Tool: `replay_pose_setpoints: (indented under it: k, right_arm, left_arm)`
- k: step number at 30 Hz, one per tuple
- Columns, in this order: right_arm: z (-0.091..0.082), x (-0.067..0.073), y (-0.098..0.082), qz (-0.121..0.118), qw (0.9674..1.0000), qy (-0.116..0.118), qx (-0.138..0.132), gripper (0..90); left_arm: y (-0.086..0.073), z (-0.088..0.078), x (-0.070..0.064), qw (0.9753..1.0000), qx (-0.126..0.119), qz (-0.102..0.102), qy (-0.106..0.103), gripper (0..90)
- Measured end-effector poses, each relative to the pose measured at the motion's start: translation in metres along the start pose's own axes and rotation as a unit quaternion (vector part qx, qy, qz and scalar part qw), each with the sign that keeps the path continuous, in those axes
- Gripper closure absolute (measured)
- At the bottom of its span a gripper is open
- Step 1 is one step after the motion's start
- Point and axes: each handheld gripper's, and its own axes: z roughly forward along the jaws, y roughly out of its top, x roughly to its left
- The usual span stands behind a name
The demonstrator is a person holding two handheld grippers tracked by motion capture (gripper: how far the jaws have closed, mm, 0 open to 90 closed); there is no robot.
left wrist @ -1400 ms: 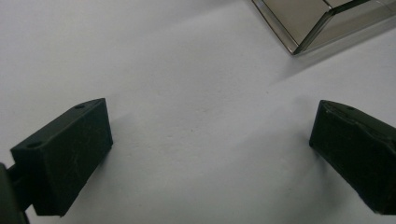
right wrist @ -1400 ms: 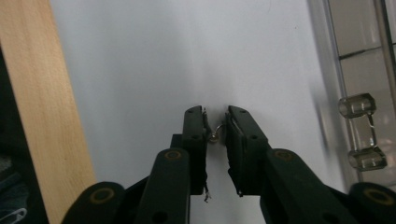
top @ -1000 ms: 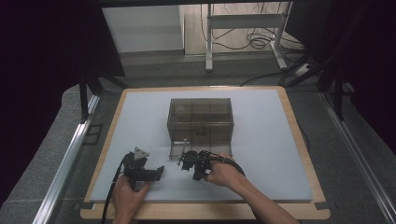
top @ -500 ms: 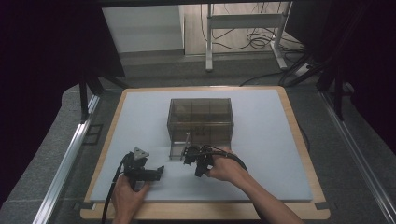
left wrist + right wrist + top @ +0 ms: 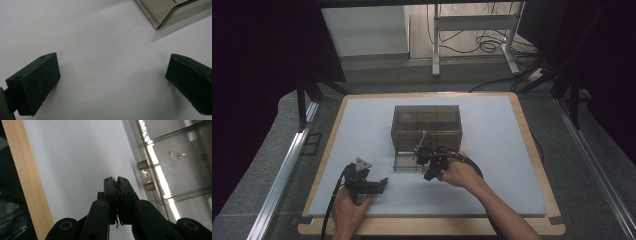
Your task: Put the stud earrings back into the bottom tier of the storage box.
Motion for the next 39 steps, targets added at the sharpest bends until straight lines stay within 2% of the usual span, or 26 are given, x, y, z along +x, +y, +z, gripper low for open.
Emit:
replay_pose_setpoints:
  k: [6,13,21,26,39]
  right_arm:
    - [-0.007,-0.006,-0.004,0.014,0.9996,-0.006,-0.021,85.0]
    - [-0.014,-0.016,-0.009,0.04,0.9971,-0.021,-0.06,85.0]
    - [-0.016,-0.026,-0.013,0.057,0.9937,-0.037,-0.09,84.9]
    - [-0.014,-0.034,-0.015,0.068,0.9907,-0.048,-0.107,84.8]
    - [0.006,-0.048,-0.02,0.095,0.9843,-0.054,-0.138,84.5]
  left_arm:
    - [0.0,0.0,0.0,1.0,0.0,0.0,0.0,0.0]
    - [0.0,0.0,0.0,1.0,0.0,0.0,0.0,0.0]
    - [0.0,0.0,0.0,1.0,0.002,0.002,0.0,0.0]
    - [0.0,0.0,0.0,1.0,0.002,0.003,0.0,0.0]
    - [0.0,0.0,0.0,1.0,0.002,0.001,-0.001,0.0]
